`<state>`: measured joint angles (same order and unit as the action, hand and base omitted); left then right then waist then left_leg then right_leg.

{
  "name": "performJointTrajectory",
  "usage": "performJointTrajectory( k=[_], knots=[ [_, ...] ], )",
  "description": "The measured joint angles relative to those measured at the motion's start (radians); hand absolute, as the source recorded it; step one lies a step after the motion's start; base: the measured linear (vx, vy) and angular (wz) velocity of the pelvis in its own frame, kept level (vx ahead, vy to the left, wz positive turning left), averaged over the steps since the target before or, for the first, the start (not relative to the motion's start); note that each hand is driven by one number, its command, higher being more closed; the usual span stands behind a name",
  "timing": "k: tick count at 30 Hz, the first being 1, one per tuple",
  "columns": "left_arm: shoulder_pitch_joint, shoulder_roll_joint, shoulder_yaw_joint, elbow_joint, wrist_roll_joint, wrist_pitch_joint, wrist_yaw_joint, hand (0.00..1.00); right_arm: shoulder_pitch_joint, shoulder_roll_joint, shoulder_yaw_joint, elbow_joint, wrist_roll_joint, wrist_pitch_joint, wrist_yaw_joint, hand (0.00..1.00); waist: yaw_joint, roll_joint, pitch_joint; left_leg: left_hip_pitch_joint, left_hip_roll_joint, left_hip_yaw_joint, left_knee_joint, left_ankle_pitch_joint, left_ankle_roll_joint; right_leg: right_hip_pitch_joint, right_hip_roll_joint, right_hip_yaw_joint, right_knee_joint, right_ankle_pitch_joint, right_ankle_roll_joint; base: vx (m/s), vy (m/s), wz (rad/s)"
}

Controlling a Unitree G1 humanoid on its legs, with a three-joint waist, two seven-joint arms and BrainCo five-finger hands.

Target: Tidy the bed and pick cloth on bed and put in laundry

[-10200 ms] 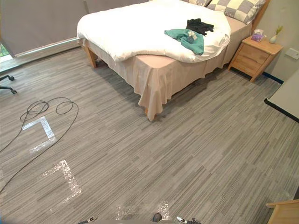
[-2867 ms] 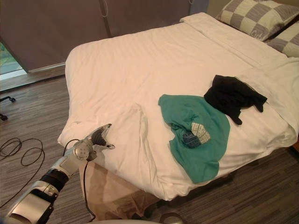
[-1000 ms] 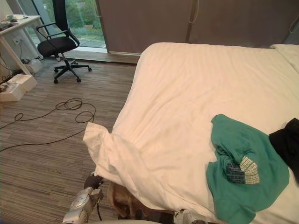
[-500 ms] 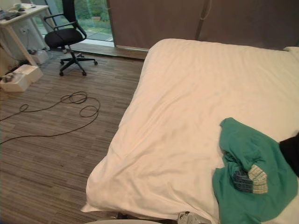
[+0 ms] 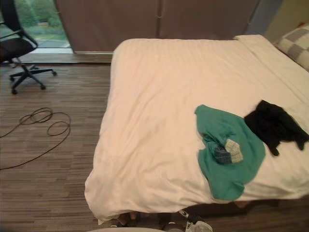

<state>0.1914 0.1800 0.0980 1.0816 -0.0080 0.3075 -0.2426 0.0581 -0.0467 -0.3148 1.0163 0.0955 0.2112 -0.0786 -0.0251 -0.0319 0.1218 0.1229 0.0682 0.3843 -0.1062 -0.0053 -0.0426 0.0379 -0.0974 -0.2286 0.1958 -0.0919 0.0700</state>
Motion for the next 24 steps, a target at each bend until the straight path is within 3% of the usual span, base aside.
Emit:
performJointTrajectory(
  k=[3, 6, 8, 11, 12, 13, 14, 15, 16, 18, 19, 20, 22, 24],
  knots=[
    [-0.045, 0.007, -0.056, 0.002, 0.042, -0.012, 0.049, 0.00, 0.040, -0.009, -0.003, 0.007, 0.001, 0.000, -0.023, 0.00, -0.017, 0.000, -0.004, -0.002, -0.024, -0.036, 0.000, 0.010, -0.003, 0.033, -0.006, 0.077, -0.040, -0.046, 0.003, 0.00, -0.044, 0.22],
    [-0.045, 0.004, -0.098, 0.004, 0.042, -0.019, 0.077, 0.00, 0.101, -0.011, -0.011, 0.031, 0.025, 0.010, -0.040, 0.00, -0.020, 0.010, -0.009, -0.004, -0.040, -0.060, 0.000, 0.028, 0.007, 0.043, -0.017, 0.066, -0.063, -0.093, 0.017, 0.04, -0.020, 0.18],
    [-0.042, 0.008, -0.118, 0.005, 0.039, -0.041, 0.088, 0.00, 0.132, -0.011, -0.018, 0.043, 0.029, 0.025, -0.042, 0.00, -0.017, 0.010, -0.010, -0.013, -0.042, -0.069, 0.000, 0.033, 0.014, 0.048, -0.020, 0.050, -0.070, -0.102, 0.024, 0.08, -0.028, 0.25],
    [-0.024, 0.006, -0.159, 0.002, 0.030, -0.083, 0.124, 0.00, 0.139, -0.018, -0.019, 0.047, 0.028, 0.036, -0.043, 0.00, -0.013, 0.021, -0.031, -0.047, -0.045, -0.092, 0.024, 0.031, 0.022, 0.048, -0.015, 0.052, -0.082, -0.056, 0.030, 0.11, 0.025, 0.19],
    [-0.019, 0.007, -0.164, 0.001, 0.022, -0.094, 0.132, 0.00, 0.133, -0.027, -0.017, 0.049, 0.028, 0.037, -0.043, 0.00, -0.017, 0.024, -0.033, -0.060, -0.036, -0.103, 0.050, 0.029, 0.025, 0.037, -0.014, 0.056, -0.059, -0.044, 0.034, 0.10, 0.050, 0.32],
    [-0.015, 0.003, -0.177, -0.014, 0.019, -0.109, 0.149, 0.00, 0.119, -0.041, -0.018, 0.048, 0.028, 0.038, -0.044, 0.00, -0.013, 0.044, -0.032, -0.080, 0.003, -0.112, 0.106, 0.026, 0.028, -0.013, 0.000, 0.081, 0.043, -0.014, 0.035, -0.07, 0.096, 0.24],
    [-0.006, -0.007, -0.172, -0.026, 0.018, -0.117, 0.179, 0.00, 0.103, -0.049, -0.017, 0.046, 0.028, 0.046, -0.045, 0.00, -0.012, 0.061, -0.033, -0.088, 0.039, -0.117, 0.155, 0.018, 0.021, -0.028, 0.032, 0.146, 0.000, -0.029, 0.005, -0.07, 0.102, 0.07],
    [0.007, 0.000, -0.157, -0.042, 0.018, -0.122, 0.181, 0.00, 0.097, -0.041, -0.017, 0.039, 0.028, 0.047, -0.046, 0.00, -0.008, 0.036, -0.030, -0.090, 0.037, -0.114, 0.186, 0.008, 0.019, -0.029, 0.026, 0.180, -0.043, 0.057, 0.013, -0.08, 0.032, -0.12],
    [0.029, 0.008, -0.137, -0.074, 0.019, -0.136, 0.183, 0.00, 0.092, -0.026, -0.018, 0.024, 0.030, 0.042, -0.047, 0.00, -0.003, 0.026, -0.029, -0.090, 0.051, -0.123, 0.250, -0.058, 0.017, -0.033, 0.023, 0.220, -0.024, 0.090, 0.029, 0.02, -0.039, -0.21],
    [0.032, -0.006, -0.111, -0.083, 0.020, -0.144, 0.202, 0.00, 0.069, -0.036, -0.024, 0.022, 0.037, 0.041, -0.050, 0.00, 0.022, 0.030, -0.039, -0.092, 0.058, -0.119, 0.286, -0.115, 0.004, -0.034, 0.027, 0.246, -0.033, 0.052, 0.023, -0.07, -0.068, -0.59],
    [0.032, -0.007, -0.103, -0.082, 0.021, -0.145, 0.200, 0.00, 0.043, -0.032, -0.022, 0.024, 0.039, 0.038, -0.049, 0.00, 0.021, 0.012, -0.041, -0.095, 0.031, -0.104, 0.261, -0.124, 0.003, -0.050, 0.009, 0.264, -0.051, 0.014, 0.012, -0.13, -0.064, -0.80],
    [0.037, -0.003, -0.104, -0.084, 0.025, -0.144, 0.195, 0.00, 0.034, -0.031, -0.018, 0.023, 0.039, 0.035, -0.048, 0.00, 0.021, 0.005, -0.045, -0.095, 0.016, -0.087, 0.237, -0.114, 0.003, -0.061, -0.002, 0.275, -0.058, -0.006, 0.006, -0.17, -0.039, -0.68],
    [0.030, -0.020, -0.106, -0.053, 0.079, -0.118, 0.200, 0.00, 0.037, -0.041, -0.023, 0.020, 0.038, 0.030, -0.043, 0.00, -0.012, 0.024, -0.050, -0.008, -0.045, -0.074, -0.002, -0.007, 0.003, -0.101, -0.024, 0.286, -0.055, -0.009, 0.021, -0.11, -0.012, -0.21],
    [0.024, -0.017, -0.106, -0.038, 0.085, -0.112, 0.198, 0.00, 0.066, -0.030, -0.031, 0.021, 0.037, 0.020, -0.037, 0.00, -0.024, 0.021, -0.046, 0.000, -0.051, -0.075, 0.000, 0.004, 0.007, -0.102, -0.028, 0.276, -0.057, 0.000, 0.050, -0.06, 0.046, 0.11]
  ],
)
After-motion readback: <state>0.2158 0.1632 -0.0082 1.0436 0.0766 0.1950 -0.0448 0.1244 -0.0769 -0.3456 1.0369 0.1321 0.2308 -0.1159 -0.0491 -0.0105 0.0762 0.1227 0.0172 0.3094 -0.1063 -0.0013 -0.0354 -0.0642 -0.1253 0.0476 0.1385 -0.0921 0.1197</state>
